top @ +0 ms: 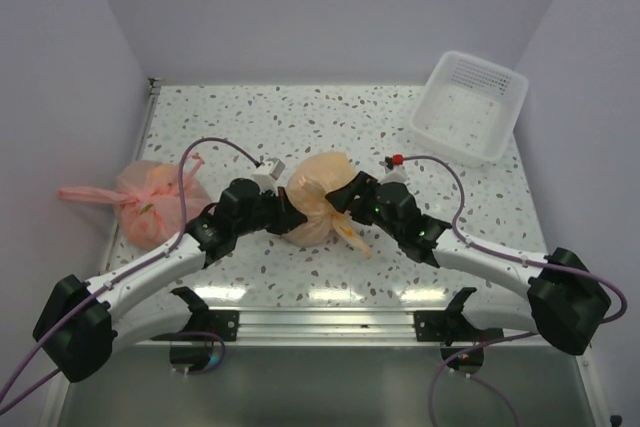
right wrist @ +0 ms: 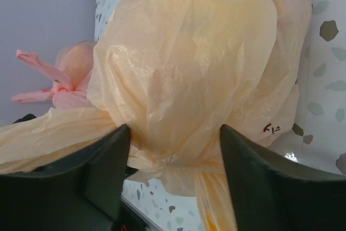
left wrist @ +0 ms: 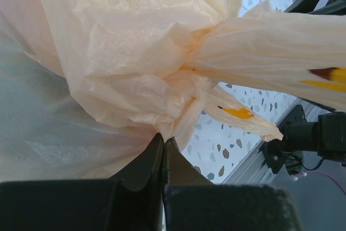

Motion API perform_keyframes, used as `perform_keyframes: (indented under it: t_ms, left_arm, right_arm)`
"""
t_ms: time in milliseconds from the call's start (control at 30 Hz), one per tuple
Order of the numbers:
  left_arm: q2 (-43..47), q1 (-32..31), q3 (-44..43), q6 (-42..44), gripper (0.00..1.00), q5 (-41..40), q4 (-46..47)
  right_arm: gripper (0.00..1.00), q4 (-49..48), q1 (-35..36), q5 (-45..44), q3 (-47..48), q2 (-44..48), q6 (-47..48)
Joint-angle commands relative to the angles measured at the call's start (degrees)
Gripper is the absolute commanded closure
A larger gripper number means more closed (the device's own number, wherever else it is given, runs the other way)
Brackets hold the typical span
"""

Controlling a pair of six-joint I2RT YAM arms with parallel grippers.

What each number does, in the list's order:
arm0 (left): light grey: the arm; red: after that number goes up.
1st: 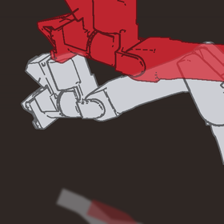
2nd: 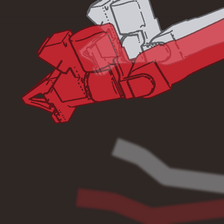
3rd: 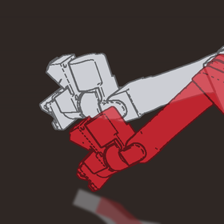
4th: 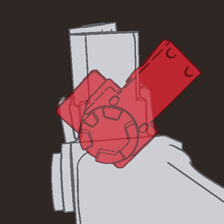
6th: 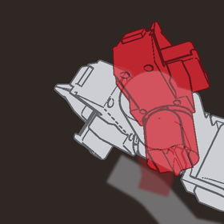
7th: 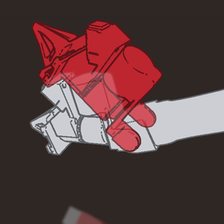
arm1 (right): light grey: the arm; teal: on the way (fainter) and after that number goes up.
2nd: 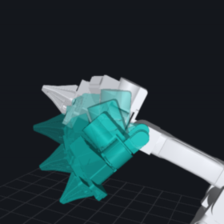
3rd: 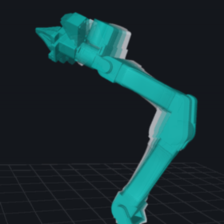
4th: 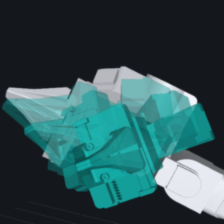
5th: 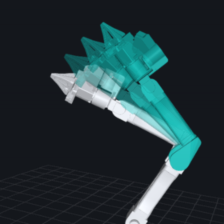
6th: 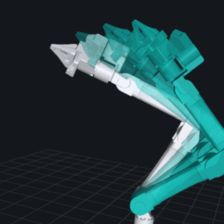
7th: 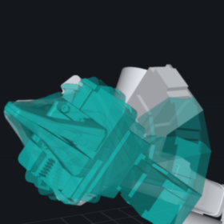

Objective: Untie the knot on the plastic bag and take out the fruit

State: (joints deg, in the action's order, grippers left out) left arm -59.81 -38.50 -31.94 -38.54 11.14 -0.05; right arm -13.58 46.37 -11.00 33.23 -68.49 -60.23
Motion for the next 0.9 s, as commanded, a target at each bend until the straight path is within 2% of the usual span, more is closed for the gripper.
perform_keyframes:
  t_ms: [0, 67, 100, 133, 167, 200, 333, 400, 433, 467, 567, 667, 733, 767, 800, 867]
  left_arm:
    - [1.36, -0.61, 0.39, -1.18, 1.0, 1.34, 3.66]
    - [1.89, -0.61, 0.3, -1.09, 1.0, 1.0, 3.05]
    - [2.15, -0.61, 0.3, -0.75, 1.0, -0.14, 2.09]
    - [2.5, -0.61, 0.13, -0.48, 1.0, -0.85, 1.38]
    - [3.12, -0.61, -0.22, -0.22, 1.0, -2.59, 0.59]
    - [3.56, -0.61, -0.57, 0.74, 1.0, -3.92, -2.29]
    - [4.62, 0.53, -3.65, 4.44, 1.0, -12.44, -9.86]
    - [3.48, 4.99, -5.75, 6.54, 1.0, -14.21, -14.5]
    - [2.52, 7.89, -6.54, 7.16, 1.0, -13.08, -15.84]
    - [0.42, 14.44, -7.25, 7.78, 1.0, -9.76, -16.81]
    - [-3.54, 22.91, -8.83, 9.63, 1.0, -6.92, -16.82]
    - [-6.53, 23.65, -12.51, 10.51, 1.0, -6.04, -16.38]
    - [-6.72, 23.65, -13.49, 10.25, 1.0, -1.22, -14.54]
    - [-5.68, 23.39, -13.58, 9.98, 0.94, 0.8, -13.58]
    - [-4.8, 23.12, -13.58, 9.37, 0.73, 2.91, -12.61]
    - [-0.95, 21.03, -13.58, 8.93, 0.54, 2.49, -12.95]
  right_arm:
    - [0.44, -6.71, 0.48, -1.74, -1.5, -1.03, -2.26]
    - [0.62, -6.81, 0.48, -2.09, -2.55, -0.51, -2.09]
    - [0.79, -6.37, 0.56, -3.4, -2.91, 1.06, -1.91]
    - [0.89, -4.54, 0.56, -4.19, -3.17, 2.03, -1.48]
    - [0.97, -3.04, 0.56, -4.64, -3.26, 3.26, -0.86]
    - [1.0, -1.37, 0.48, -7.08, -3.18, 5.97, -0.16]
    - [1.0, 14.26, -1.1, -15.35, -0.81, 14.68, 4.93]
    - [1.0, 22.16, -2.59, -18.42, 2.17, 17.41, 5.04]
    - [1.0, 29.24, -4.34, -19.66, 3.14, 19.43, 4.42]
    - [1.0, 31.93, -5.23, -20.89, 4.55, 20.4, 3.55]
    - [1.0, 36.26, -7.87, -18.72, 5.0, 22.61, 3.1]
    - [1.0, 35.21, -8.14, -14.41, 5.35, 21.21, 3.18]
    - [1.0, 32.59, -8.14, -9.84, 5.79, 19.63, 3.62]
    - [1.0, 31.87, -8.14, -8.35, 6.49, 17.62, 4.23]
    - [1.0, 31.17, -8.14, -5.29, 6.84, 16.73, 4.41]
    - [1.0, 29.41, -8.05, -3.07, 7.89, 15.23, 5.03]
